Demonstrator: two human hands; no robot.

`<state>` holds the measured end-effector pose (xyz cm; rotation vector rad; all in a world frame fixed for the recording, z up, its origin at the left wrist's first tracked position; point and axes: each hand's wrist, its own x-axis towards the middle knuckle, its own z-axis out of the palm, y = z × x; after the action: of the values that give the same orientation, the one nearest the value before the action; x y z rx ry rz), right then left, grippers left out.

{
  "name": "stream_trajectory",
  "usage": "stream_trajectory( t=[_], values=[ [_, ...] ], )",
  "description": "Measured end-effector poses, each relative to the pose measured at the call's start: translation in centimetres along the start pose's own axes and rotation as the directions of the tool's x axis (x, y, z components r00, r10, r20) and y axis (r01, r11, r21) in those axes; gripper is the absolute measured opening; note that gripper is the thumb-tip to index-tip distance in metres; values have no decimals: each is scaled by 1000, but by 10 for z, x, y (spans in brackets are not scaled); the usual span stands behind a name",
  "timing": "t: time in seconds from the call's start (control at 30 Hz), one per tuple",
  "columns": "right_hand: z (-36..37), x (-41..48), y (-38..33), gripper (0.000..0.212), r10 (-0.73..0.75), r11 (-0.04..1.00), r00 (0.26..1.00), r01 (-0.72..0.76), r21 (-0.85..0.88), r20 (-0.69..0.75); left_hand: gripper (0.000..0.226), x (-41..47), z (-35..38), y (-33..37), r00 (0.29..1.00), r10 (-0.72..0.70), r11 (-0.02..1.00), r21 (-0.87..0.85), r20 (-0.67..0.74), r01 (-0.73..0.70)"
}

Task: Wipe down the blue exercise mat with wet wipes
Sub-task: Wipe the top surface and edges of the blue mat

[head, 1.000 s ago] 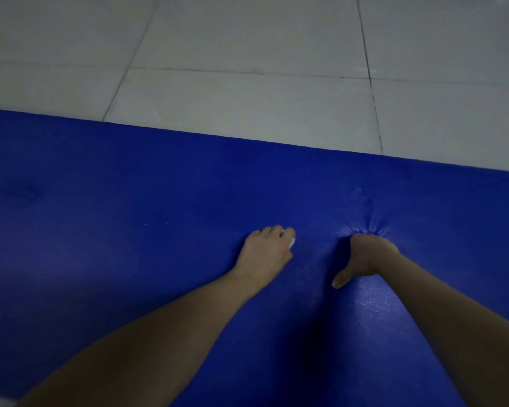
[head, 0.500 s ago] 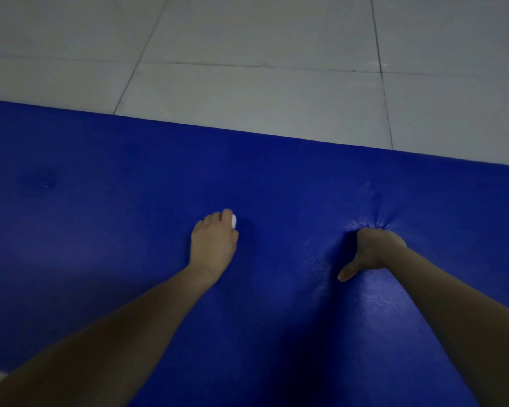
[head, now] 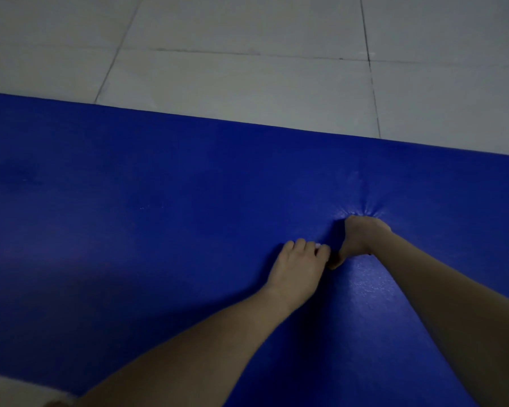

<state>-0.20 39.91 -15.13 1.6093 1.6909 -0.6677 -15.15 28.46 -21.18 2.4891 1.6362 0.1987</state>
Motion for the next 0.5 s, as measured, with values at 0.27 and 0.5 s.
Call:
stream_trajectory(
  t=[0.27,0.5],
  values=[
    [0,3,5,99,-23,1000,1000,23,18,-12,12,-46,-37,-121,979,-201,955,219,-27,202],
    [7,-3,12,112,-31,999,999,32,35,-25,18,-88,-69,-184,789,-611,781,206,61,589]
  ],
)
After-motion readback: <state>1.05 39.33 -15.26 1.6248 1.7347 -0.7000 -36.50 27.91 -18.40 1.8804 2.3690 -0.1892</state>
